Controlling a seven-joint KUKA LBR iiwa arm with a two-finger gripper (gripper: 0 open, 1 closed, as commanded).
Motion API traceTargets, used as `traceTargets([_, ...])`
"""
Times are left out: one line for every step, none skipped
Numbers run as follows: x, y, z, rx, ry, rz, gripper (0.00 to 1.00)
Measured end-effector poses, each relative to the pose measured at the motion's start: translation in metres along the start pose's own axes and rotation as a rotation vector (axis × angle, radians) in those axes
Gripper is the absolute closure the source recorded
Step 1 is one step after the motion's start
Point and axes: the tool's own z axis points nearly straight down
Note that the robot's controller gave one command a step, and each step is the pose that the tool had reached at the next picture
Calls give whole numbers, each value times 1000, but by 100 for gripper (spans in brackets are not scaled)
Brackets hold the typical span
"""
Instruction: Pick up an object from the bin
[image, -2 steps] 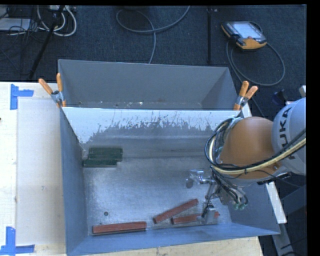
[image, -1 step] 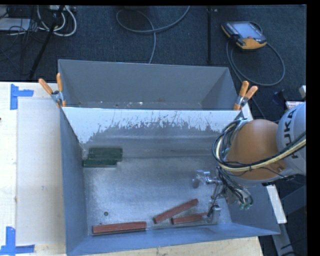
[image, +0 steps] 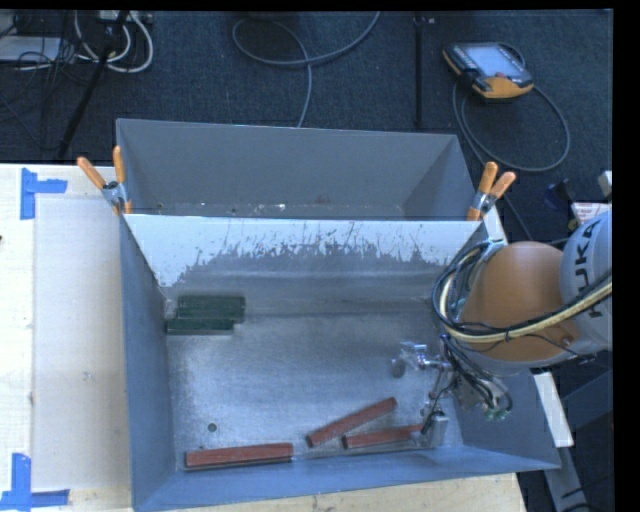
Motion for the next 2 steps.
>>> traceTargets([3, 9, 25, -3, 5, -288, 100])
traceTargets([3, 9, 25, -3, 5, -288, 100])
